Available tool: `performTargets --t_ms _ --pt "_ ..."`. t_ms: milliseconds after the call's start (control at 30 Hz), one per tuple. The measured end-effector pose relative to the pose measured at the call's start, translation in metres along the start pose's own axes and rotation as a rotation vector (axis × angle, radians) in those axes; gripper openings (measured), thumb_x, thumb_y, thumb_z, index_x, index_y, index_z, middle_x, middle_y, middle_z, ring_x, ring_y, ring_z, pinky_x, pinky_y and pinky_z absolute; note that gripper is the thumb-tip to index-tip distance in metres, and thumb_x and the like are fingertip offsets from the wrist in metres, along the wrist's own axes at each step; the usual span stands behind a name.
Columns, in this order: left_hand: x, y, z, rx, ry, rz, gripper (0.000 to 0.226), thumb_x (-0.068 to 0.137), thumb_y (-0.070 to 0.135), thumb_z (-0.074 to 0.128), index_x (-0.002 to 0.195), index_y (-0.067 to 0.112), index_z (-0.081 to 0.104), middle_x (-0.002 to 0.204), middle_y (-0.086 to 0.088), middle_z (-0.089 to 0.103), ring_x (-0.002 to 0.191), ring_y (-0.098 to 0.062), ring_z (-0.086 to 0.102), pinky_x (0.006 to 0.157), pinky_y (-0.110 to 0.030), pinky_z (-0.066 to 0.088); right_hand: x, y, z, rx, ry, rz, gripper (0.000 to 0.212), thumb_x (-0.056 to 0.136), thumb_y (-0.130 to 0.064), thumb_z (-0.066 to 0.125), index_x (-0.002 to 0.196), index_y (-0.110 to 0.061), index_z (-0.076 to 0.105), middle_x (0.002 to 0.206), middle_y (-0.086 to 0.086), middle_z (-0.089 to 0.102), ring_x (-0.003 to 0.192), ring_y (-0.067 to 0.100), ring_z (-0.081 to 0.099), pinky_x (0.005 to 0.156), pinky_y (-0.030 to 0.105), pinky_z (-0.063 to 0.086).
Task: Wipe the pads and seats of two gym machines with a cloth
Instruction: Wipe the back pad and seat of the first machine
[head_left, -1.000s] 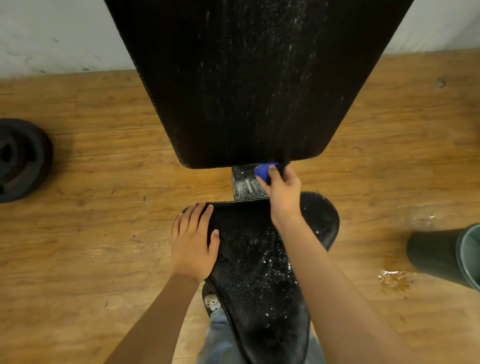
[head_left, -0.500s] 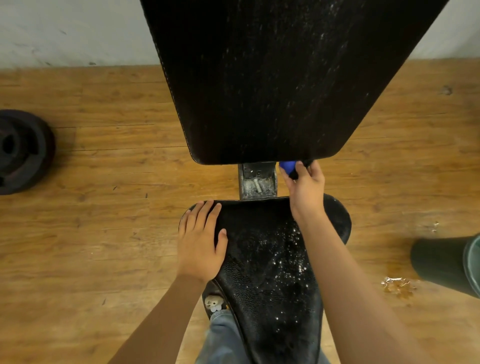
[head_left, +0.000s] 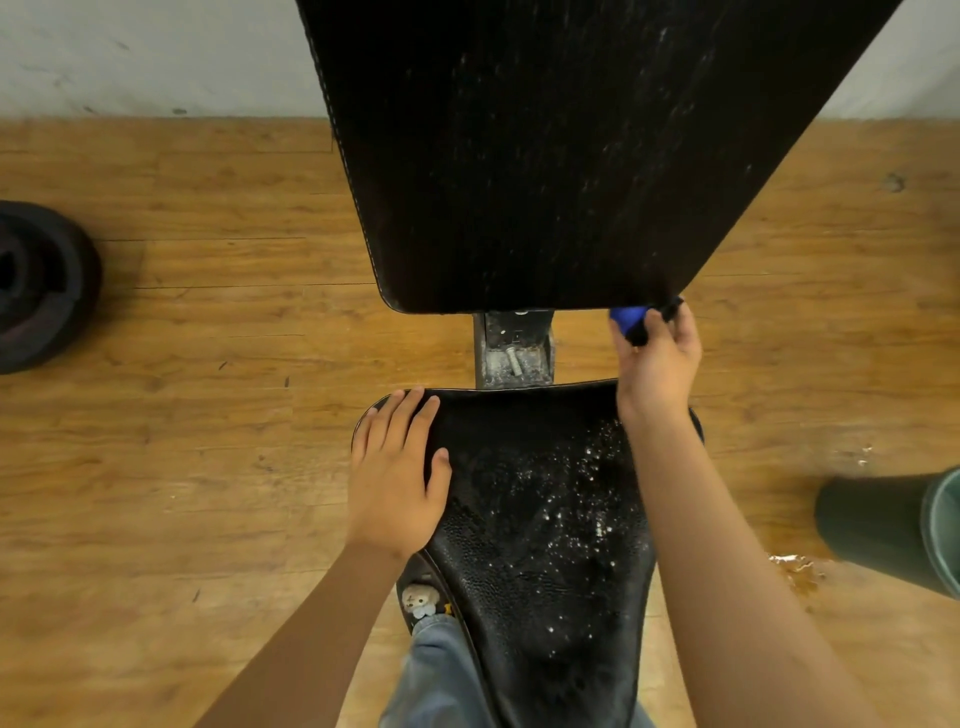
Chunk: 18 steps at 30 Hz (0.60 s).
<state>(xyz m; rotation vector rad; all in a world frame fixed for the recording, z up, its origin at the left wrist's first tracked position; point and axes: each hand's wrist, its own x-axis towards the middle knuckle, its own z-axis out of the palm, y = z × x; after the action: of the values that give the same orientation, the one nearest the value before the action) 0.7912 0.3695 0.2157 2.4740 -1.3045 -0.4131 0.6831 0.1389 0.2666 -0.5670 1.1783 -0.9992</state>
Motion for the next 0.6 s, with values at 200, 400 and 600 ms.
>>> performTargets --t_ms 200,400,600 --pt "0.001 0.002 0.000 0.005 -0.004 0.001 0.055 0.095 0.037 0.028 0.142 0.014 0.043 0.151 -0.002 0.038 0.144 -0.019 0.024 0.119 -0.043 0.017 -0.003 0.002 0.001 -0.055 -0.063 -0.017 0.039 0.101 -0.003 0.038 0.137 -0.015 0.047 0.123 -0.002 0.056 0.115 0.016 0.058 0.095 0.033 0.052" --pt "0.004 0.000 -0.005 -0.011 -0.040 0.002 0.057 0.095 0.043 0.027 0.143 0.017 0.042 0.151 0.000 0.037 0.144 -0.017 0.023 0.120 -0.040 0.016 -0.026 0.024 0.024 -0.043 -0.173 0.111 0.037 0.100 -0.003 0.040 0.135 -0.014 0.047 0.129 0.003 0.054 0.120 0.019 0.055 0.100 0.036 0.049" --pt "0.001 -0.030 -0.016 -0.104 -0.078 -0.028 0.067 0.092 0.062 0.025 0.148 0.026 0.031 0.155 0.003 0.028 0.143 -0.018 0.021 0.116 -0.040 0.023 -0.046 0.040 0.044 -0.043 -0.201 0.219 0.033 0.099 -0.002 0.044 0.128 -0.016 0.047 0.132 0.007 0.047 0.120 0.021 0.055 0.098 0.035 0.050"
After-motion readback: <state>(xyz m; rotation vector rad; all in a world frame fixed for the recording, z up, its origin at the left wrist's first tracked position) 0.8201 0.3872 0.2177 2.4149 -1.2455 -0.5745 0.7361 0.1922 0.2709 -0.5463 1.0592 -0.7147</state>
